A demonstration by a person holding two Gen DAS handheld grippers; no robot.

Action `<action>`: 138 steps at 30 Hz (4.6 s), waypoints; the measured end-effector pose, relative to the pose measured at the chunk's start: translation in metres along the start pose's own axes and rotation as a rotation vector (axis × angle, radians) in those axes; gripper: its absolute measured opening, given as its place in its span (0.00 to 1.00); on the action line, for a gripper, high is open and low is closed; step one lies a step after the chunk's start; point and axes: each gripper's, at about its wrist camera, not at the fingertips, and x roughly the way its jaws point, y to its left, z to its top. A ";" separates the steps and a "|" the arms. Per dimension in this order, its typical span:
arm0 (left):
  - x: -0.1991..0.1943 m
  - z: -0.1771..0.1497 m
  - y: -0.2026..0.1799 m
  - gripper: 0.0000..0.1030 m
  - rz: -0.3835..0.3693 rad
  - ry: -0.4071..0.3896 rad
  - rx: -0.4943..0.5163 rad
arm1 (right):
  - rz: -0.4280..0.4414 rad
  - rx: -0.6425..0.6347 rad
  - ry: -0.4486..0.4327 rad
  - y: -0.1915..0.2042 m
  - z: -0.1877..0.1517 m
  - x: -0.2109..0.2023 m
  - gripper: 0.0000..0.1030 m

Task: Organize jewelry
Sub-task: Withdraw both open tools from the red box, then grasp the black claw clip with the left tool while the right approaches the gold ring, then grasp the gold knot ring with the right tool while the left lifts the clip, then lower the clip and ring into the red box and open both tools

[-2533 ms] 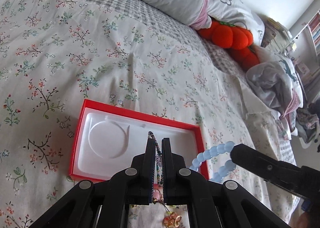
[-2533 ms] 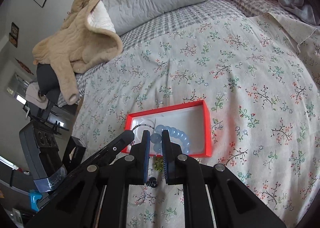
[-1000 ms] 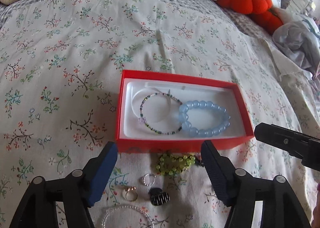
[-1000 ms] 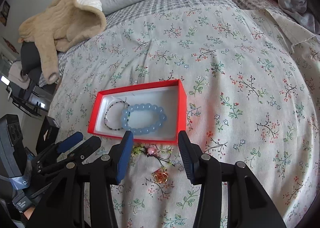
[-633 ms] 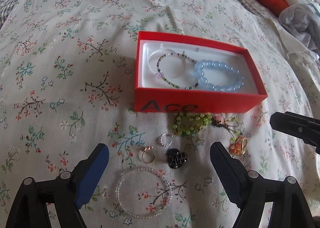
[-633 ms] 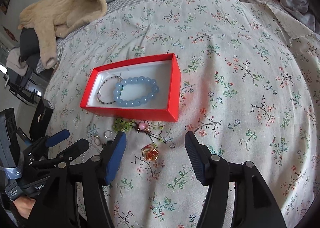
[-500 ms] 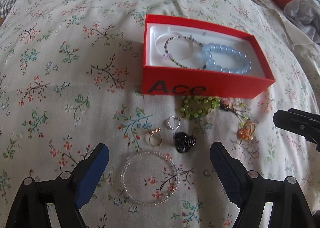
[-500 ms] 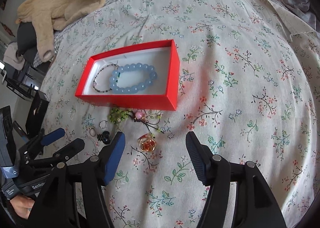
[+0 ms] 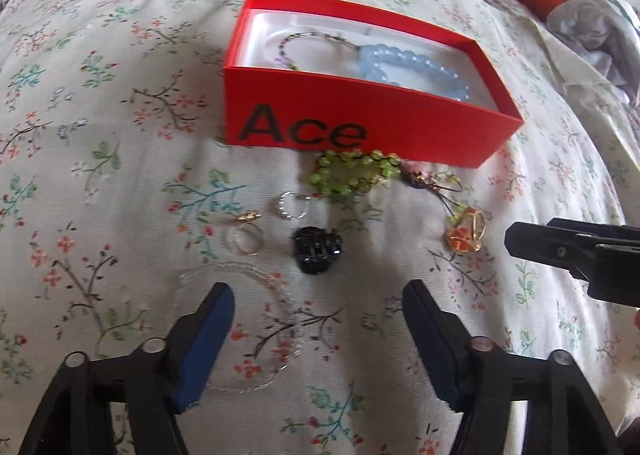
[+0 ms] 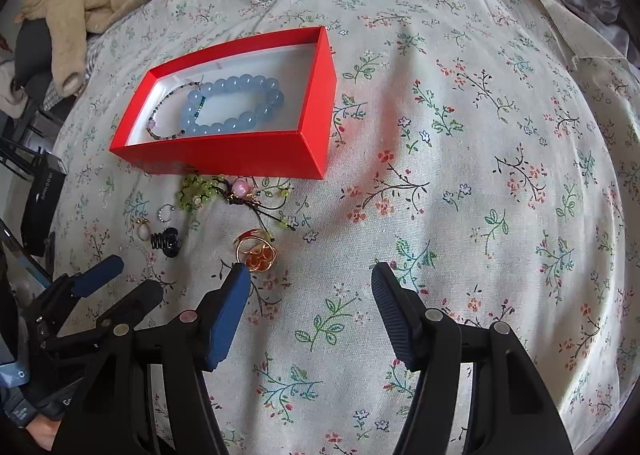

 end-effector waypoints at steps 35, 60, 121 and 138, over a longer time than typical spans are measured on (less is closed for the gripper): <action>0.011 0.011 -0.007 0.33 0.022 -0.086 0.040 | 0.042 0.030 0.020 -0.002 0.005 0.006 0.64; 0.001 0.021 -0.001 0.22 0.022 -0.099 0.009 | 0.111 0.074 0.047 0.006 0.011 0.017 0.64; 0.018 0.104 0.014 0.23 -0.093 -0.172 -0.096 | 0.221 0.147 -0.169 -0.002 0.080 -0.002 0.28; -0.027 0.084 0.035 0.45 -0.005 -0.156 -0.089 | 0.162 0.105 -0.180 0.017 0.086 0.003 0.29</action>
